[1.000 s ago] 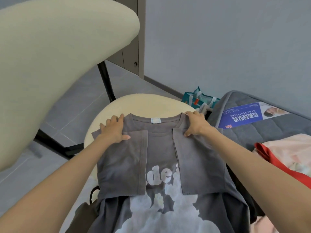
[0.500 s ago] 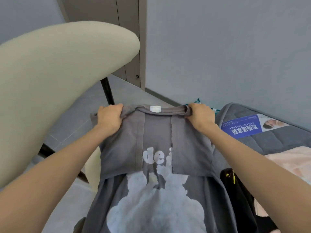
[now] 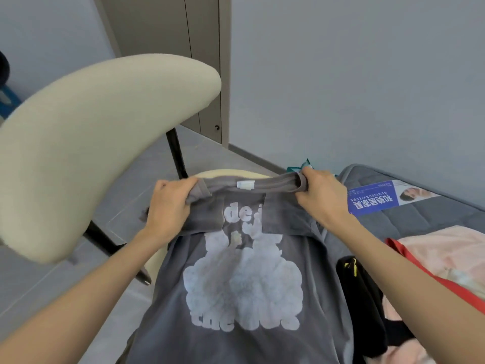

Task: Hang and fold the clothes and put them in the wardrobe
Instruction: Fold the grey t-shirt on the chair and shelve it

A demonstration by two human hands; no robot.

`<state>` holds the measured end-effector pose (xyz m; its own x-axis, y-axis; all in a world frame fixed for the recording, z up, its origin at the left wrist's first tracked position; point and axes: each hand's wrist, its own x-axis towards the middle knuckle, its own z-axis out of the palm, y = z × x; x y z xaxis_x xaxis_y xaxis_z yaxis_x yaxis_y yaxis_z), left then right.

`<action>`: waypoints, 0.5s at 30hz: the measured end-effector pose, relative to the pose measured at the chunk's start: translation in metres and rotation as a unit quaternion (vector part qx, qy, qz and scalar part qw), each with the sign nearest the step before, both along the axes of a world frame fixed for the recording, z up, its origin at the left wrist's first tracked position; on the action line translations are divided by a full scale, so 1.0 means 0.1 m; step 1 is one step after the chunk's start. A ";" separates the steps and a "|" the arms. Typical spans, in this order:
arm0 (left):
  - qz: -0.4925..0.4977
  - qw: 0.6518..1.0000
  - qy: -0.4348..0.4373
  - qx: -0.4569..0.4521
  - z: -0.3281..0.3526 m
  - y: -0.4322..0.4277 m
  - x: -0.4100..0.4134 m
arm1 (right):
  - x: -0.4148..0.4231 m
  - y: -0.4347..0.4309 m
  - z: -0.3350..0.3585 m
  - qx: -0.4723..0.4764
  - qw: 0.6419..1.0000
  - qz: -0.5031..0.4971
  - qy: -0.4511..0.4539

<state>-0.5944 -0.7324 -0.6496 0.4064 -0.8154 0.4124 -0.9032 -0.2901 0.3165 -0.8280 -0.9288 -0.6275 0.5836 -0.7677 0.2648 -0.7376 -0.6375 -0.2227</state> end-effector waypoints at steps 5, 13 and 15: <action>-0.088 0.989 -0.013 0.117 -0.24 0.66 -0.31 | -0.48 0.52 -0.14 -0.083 0.987 0.072 0.118; -0.119 0.873 0.118 0.457 -0.51 1.10 -0.56 | -0.96 1.19 -0.52 0.082 0.914 0.139 0.373; -0.111 0.854 0.203 0.467 -0.47 1.08 -0.55 | -1.01 1.21 -0.49 0.168 0.896 0.121 0.394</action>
